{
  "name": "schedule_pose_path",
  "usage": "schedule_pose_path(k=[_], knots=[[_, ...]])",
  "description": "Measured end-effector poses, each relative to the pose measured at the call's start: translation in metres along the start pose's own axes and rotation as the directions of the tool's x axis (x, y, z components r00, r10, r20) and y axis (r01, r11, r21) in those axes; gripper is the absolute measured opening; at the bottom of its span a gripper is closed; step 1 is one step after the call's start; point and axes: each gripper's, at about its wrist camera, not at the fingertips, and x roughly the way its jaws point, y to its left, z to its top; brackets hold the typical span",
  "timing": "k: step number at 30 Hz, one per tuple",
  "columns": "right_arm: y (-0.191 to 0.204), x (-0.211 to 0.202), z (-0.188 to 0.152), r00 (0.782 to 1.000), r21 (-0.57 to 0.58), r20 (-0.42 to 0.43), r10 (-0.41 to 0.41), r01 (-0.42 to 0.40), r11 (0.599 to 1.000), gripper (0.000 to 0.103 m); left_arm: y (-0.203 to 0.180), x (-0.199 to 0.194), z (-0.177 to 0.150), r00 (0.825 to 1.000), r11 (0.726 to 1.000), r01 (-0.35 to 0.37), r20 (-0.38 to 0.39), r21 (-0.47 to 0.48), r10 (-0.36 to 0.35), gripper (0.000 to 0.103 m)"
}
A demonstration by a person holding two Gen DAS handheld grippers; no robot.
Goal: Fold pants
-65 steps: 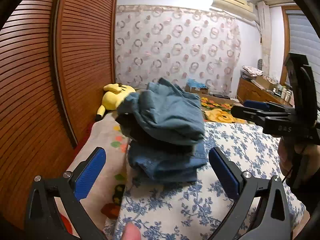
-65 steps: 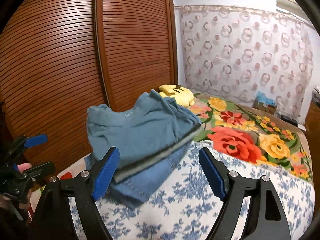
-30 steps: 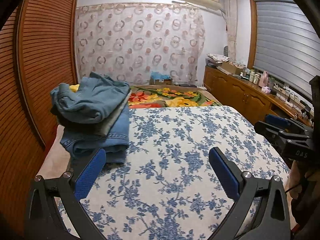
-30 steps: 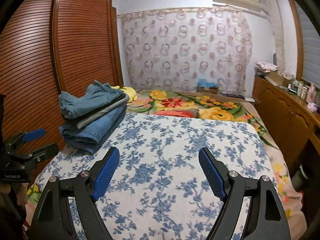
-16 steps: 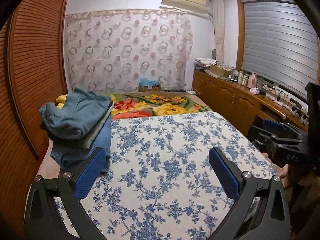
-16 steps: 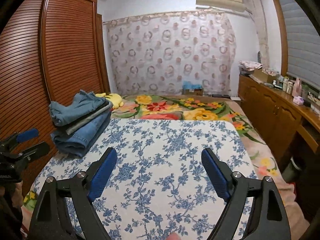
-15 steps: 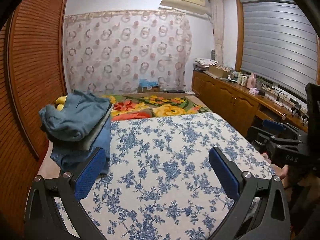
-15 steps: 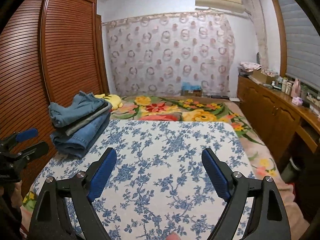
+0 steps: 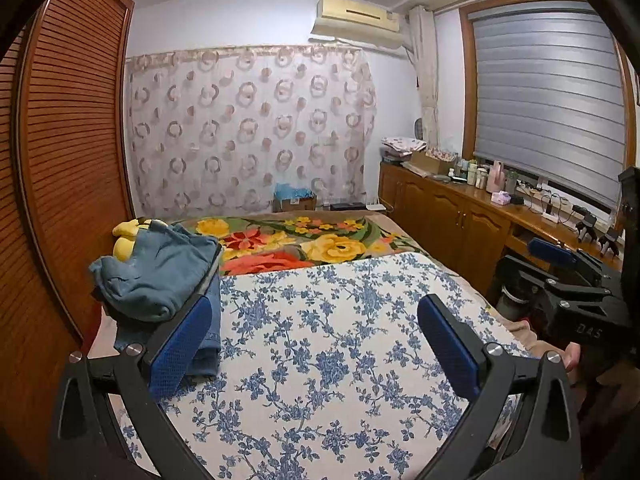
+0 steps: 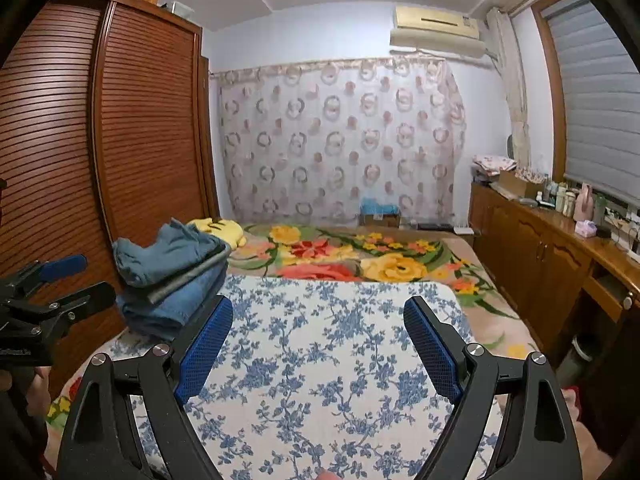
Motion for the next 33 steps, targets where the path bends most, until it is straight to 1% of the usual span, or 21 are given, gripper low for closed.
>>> schedule_pose_path(k=[17,24,33], knots=[[-0.003,-0.008,0.001,0.999,-0.003,0.053,-0.012,0.012,1.000,0.089,0.015,-0.022,0.011,0.998,0.999,-0.043,0.048,-0.014,0.044,0.103],[-0.001,-0.008,-0.001,0.997,-0.005,0.070,-0.016,0.016,1.000,0.089,0.020,-0.027,0.013,0.997,0.998,-0.056,0.053,-0.014,0.056,0.103],[-0.003,-0.004,-0.004,0.998,-0.004,0.066,-0.017,0.017,1.000,0.090,0.022,-0.025,0.010,0.997,0.998,-0.056,0.046,-0.015,0.056,0.103]])
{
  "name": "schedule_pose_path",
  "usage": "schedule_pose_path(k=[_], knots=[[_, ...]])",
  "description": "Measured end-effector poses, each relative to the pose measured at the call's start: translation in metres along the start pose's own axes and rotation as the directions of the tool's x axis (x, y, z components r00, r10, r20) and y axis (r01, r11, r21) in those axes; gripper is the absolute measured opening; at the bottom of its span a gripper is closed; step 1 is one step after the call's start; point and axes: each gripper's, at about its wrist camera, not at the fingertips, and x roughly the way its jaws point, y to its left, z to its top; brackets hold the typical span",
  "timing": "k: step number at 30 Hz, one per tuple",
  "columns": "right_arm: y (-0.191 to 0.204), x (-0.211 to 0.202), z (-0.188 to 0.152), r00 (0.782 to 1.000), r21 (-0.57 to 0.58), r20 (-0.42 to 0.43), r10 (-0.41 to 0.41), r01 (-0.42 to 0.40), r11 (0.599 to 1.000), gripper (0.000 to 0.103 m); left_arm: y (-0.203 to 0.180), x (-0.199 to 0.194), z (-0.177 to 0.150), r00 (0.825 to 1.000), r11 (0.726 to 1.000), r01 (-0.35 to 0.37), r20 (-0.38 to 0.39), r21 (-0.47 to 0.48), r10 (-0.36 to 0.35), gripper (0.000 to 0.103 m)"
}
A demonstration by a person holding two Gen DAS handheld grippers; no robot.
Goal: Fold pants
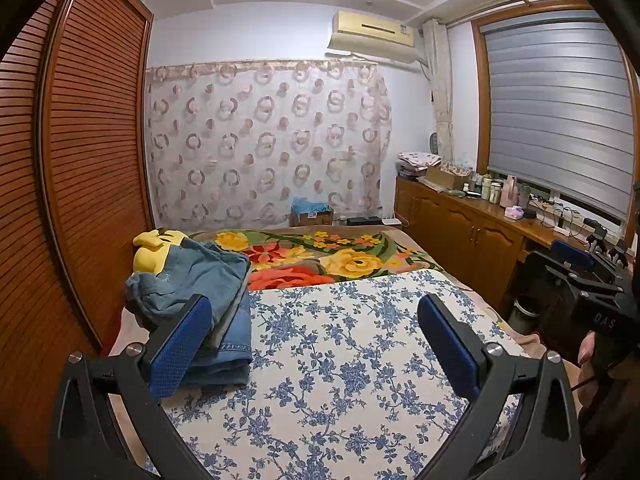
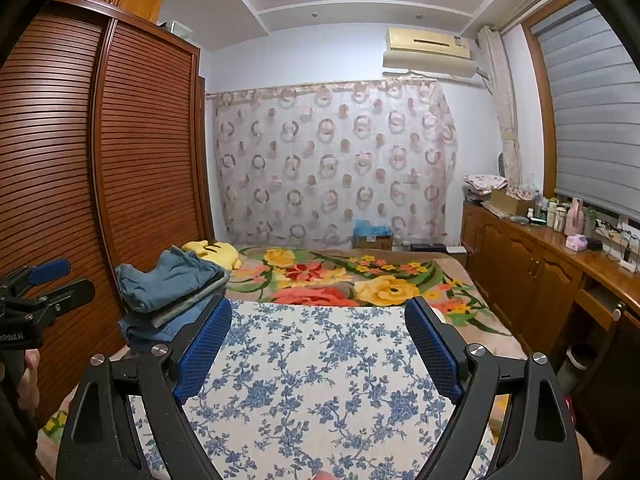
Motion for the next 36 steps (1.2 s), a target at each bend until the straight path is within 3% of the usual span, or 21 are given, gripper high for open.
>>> schedule_pose_path(k=[36], knots=[[-0.0018,0.0022,-0.0025,1.000,0.003,-0.007,0.005,-0.005,1.000,0.090,-0.0005,0.0005,-0.0002,1.000,1.000,-0.002,-0.001,0.002,0.002,0.103]])
